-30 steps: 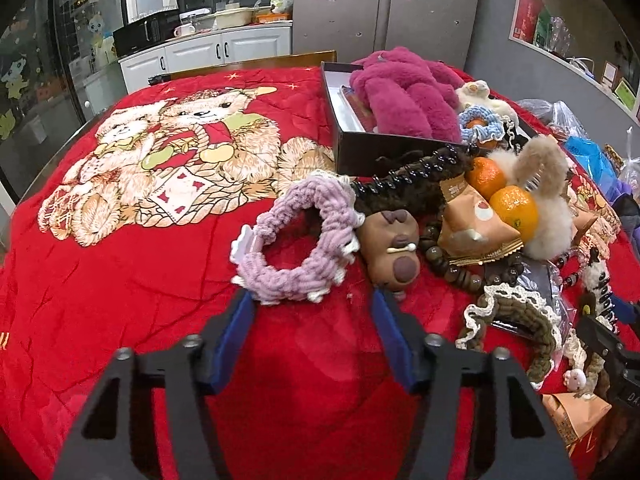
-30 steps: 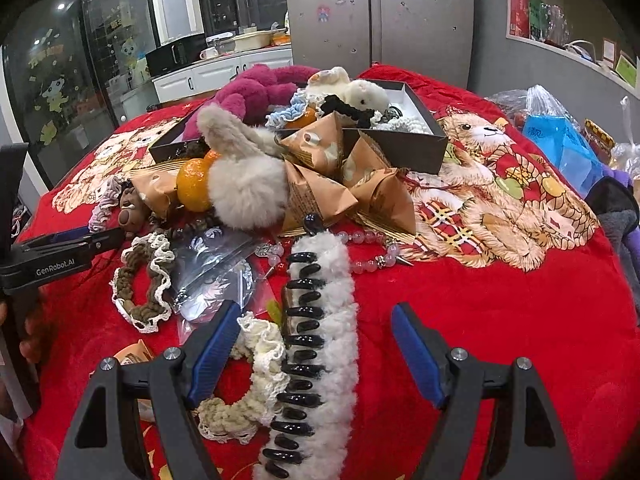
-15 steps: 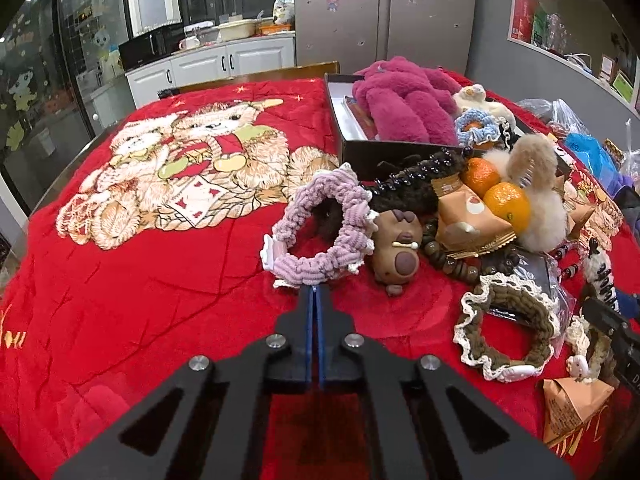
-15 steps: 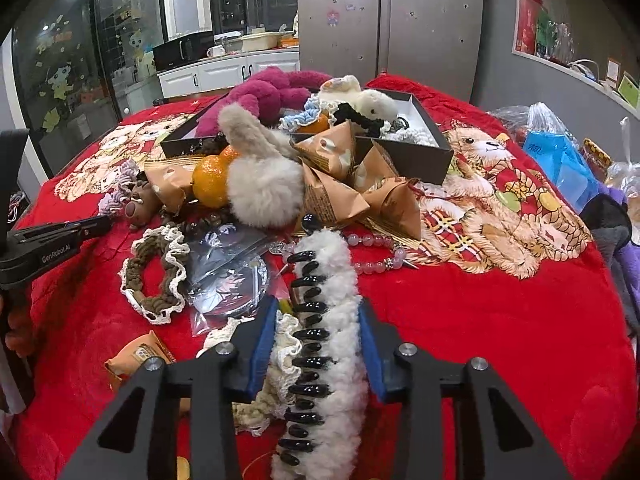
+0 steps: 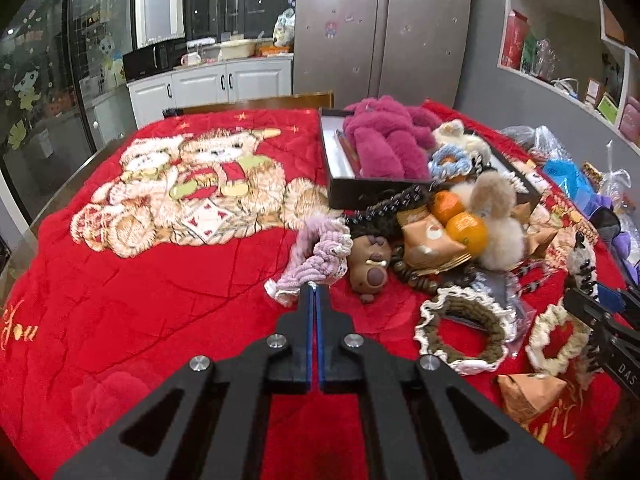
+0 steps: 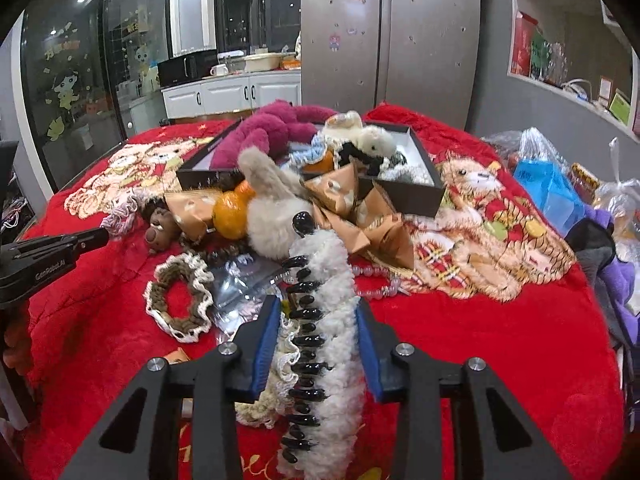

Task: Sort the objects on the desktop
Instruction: 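Grasp the pink rope hair tie with the left gripper while the right grasps the white fluffy beaded strip, then lift and carry the pink hair tie and white fluffy strip over the box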

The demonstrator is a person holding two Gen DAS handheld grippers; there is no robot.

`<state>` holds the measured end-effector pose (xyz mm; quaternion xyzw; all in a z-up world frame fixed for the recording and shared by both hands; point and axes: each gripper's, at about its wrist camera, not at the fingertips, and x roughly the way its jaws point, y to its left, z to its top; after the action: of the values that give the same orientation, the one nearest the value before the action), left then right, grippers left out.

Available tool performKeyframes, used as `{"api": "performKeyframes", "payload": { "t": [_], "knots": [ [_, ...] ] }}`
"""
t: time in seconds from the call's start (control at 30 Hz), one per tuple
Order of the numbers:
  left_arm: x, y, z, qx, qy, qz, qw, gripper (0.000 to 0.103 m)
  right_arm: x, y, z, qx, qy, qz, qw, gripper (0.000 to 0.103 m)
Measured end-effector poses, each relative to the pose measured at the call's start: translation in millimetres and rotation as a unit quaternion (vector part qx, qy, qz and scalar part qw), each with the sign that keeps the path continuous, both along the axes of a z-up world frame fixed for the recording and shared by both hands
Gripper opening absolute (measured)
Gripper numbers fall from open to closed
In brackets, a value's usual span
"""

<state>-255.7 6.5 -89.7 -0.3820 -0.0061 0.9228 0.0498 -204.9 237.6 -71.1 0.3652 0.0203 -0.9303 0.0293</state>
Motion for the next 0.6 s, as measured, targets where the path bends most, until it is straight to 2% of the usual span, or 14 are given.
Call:
{"api": "performKeyframes", "payload": {
  "t": [0.43,0.6],
  "knots": [
    [26,0,44,0.008,0.039,-0.017,0.9990,0.001,3,-21,45,-0.006,0.045,0.026,0.999,0.032],
    [31,3,57,0.010,0.053,-0.023,0.9983,0.001,1,-22,53,-0.016,0.044,0.034,0.998,0.032]
  ]
}}
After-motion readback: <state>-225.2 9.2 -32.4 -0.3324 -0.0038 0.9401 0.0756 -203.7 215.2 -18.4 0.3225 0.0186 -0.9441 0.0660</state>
